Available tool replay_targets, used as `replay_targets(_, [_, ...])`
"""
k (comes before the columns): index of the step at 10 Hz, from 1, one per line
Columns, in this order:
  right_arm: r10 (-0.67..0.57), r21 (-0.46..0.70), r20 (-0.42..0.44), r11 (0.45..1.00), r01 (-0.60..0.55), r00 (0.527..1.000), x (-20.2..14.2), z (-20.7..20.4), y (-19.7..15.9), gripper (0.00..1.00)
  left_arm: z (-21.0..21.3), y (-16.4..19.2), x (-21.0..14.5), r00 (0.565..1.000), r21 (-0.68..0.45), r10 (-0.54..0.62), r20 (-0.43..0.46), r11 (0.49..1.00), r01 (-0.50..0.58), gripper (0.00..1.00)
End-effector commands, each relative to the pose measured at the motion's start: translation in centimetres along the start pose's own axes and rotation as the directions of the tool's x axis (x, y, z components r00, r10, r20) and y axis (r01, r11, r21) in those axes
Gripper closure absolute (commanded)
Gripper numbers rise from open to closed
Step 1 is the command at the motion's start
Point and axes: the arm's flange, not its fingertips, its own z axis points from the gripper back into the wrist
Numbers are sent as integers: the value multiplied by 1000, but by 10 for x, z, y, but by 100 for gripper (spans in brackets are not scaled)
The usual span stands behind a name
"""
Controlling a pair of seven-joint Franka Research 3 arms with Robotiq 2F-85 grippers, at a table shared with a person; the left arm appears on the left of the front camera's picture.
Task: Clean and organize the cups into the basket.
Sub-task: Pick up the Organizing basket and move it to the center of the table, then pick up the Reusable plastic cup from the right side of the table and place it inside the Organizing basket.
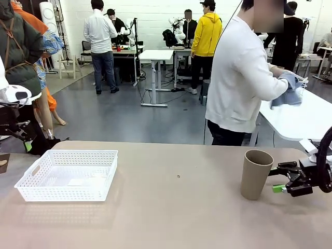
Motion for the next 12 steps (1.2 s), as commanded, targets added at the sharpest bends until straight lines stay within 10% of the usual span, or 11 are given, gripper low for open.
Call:
replay_targets(1, [-17,-1,34,1000,17,999,12,-9,-8,0,0,0,0,1000,-12,-5,-7,1000,4,0])
replay_targets(12, [20,-20,-5,1000,-20,1000,7,-10,-10,0,-1,1,-1,1000,-1,1,-5,1000,-1,0])
